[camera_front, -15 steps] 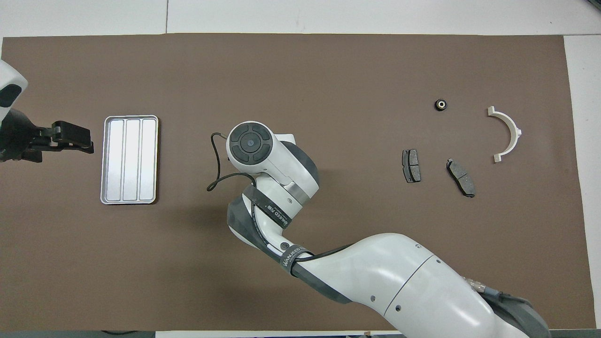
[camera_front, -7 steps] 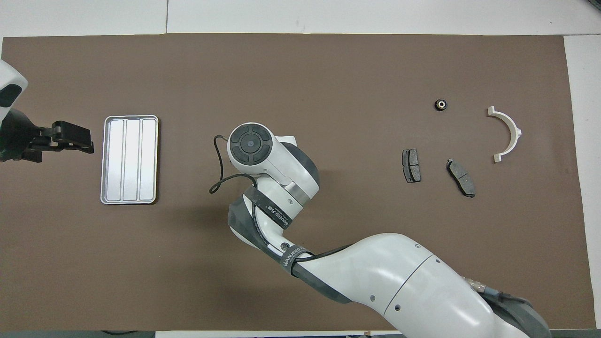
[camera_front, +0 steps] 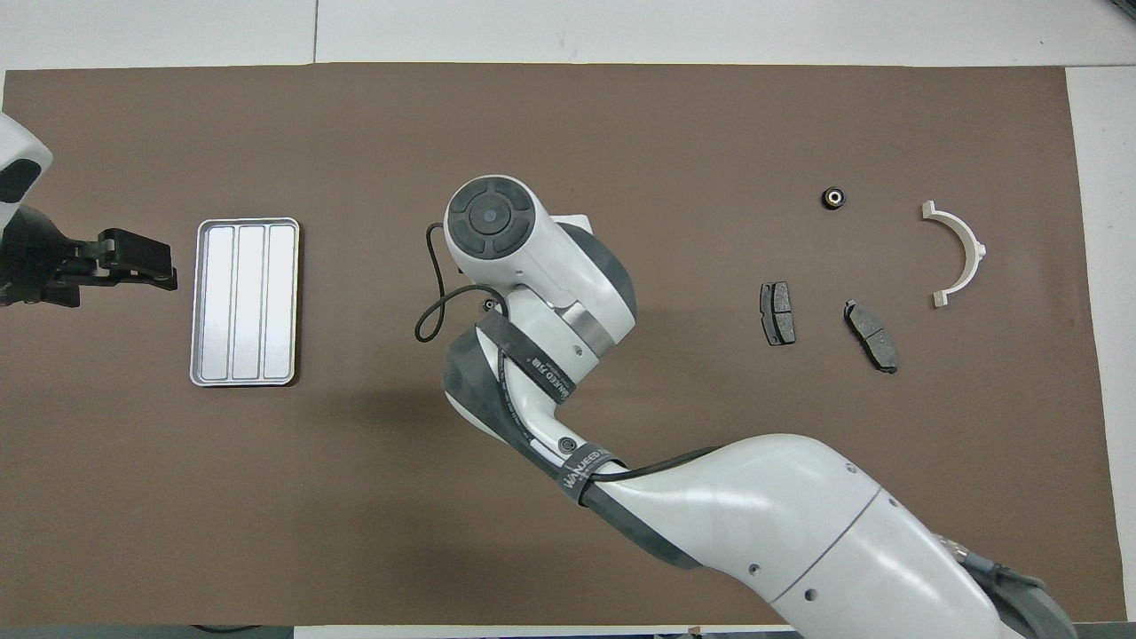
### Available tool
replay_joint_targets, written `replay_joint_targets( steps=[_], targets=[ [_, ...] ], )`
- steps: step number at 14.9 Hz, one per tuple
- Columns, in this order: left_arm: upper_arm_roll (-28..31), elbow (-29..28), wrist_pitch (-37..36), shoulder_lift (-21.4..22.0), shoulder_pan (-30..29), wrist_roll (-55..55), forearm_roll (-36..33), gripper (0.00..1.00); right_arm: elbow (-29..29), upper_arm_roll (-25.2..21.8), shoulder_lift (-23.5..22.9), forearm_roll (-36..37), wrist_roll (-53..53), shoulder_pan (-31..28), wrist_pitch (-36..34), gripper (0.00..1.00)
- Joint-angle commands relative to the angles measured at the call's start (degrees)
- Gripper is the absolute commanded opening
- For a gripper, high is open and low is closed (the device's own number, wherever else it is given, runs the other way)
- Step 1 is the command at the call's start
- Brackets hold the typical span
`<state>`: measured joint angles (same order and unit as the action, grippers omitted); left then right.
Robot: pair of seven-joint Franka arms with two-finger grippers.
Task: Pick bearing gear from pile to tray
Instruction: 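Set the bearing down with the right gripper while the left gripper approaches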
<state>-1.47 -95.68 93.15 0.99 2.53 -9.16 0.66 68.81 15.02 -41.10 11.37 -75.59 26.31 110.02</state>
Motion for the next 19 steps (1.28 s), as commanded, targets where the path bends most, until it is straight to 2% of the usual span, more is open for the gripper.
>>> replay_joint_targets(
  steps=[1,5,9,12,13,17,19],
  targets=[
    [-0.28,-0.03,-0.42,0.68,-0.33,0.28,-0.48,1.00,0.00,0.80,5.39,0.24,14.79,-5.98,-3.66,1.00],
    [-0.46,-0.03,-1.20,0.76,-0.25,0.20,-0.40,1.00,0.97,0.80,9.89,0.14,41.86,-15.65,-9.03,1.00],
    [-0.81,-1.61,0.10,1.46,2.21,0.02,-0.40,1.00,3.95,0.89,11.12,0.06,66.40,-26.98,-7.38,1.00],
    [-0.99,-5.11,7.90,1.64,8.34,-1.20,-0.05,1.00,10.36,0.98,12.27,-1.78,70.83,-33.41,-1.32,1.00],
    [-0.99,-5.65,9.93,0.60,10.37,-5.91,0.83,1.00,12.20,0.98,12.18,-1.79,71.37,-34.38,1.05,1.00],
    [-0.90,-5.65,20.29,-9.50,17.23,-22.79,1.45,1.00,13.45,0.80,8.68,-1.00,71.46,-36.85,4.84,1.00],
    [-0.81,-5.48,23.21,-12.75,19.78,-26.16,1.01,1.00,13.37,0.71,6.22,-0.65,71.37,-37.20,8.18,1.00]
  ],
)
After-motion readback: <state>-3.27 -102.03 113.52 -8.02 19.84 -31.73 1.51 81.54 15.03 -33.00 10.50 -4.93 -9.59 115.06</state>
